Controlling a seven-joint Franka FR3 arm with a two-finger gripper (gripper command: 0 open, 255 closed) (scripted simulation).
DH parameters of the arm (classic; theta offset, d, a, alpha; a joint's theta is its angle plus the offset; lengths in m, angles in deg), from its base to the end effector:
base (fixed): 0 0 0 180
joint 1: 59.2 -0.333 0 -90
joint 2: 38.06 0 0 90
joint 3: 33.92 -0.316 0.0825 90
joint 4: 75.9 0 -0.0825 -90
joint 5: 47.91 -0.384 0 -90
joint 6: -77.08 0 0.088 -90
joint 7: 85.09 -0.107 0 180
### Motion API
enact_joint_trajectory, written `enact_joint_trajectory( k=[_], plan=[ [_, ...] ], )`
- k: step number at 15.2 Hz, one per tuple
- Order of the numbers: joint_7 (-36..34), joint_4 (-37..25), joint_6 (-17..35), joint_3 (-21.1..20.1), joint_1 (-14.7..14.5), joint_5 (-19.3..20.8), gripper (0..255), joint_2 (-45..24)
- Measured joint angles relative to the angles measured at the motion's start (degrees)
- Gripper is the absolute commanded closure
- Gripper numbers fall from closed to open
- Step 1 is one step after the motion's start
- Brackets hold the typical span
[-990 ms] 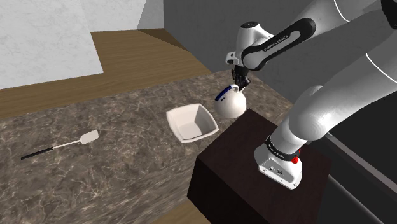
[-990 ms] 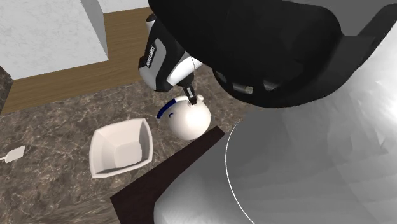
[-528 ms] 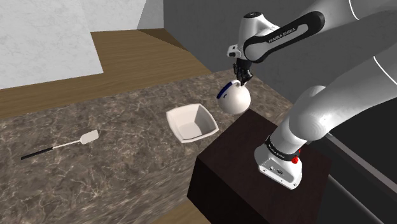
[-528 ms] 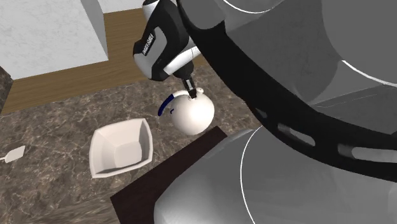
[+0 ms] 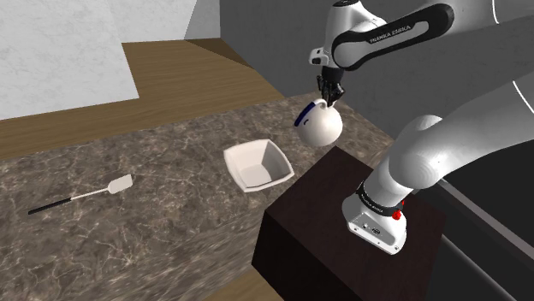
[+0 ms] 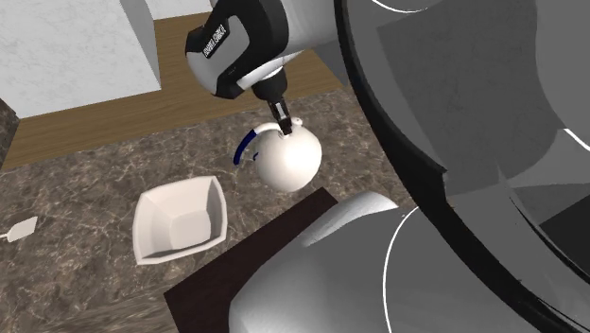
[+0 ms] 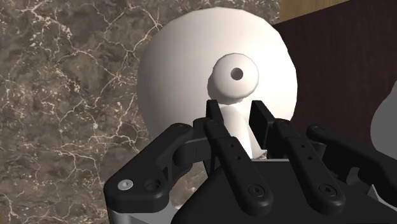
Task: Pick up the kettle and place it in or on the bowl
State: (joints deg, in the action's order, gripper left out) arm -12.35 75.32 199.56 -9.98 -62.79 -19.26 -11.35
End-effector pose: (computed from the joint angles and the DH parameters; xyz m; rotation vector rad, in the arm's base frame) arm 0.3560 -0.1470 0.3790 2.4366 1.7450 -0.2906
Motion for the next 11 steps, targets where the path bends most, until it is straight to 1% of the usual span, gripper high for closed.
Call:
enact_joint_trajectory(
  k=[3,4,7,11],
  plan=[
    [0.60,-1.30,-2.59,-0.50,-0.07,-0.52,255,1.36],
    [-0.09,-1.12,-3.14,-1.22,-0.44,-0.89,255,1.82],
    [-3.14,-1.85,-6.05,-4.51,-2.50,-3.15,255,2.93],
    [-8.15,-2.76,-8.20,-9.00,-5.77,-6.56,255,2.61]
  ],
)
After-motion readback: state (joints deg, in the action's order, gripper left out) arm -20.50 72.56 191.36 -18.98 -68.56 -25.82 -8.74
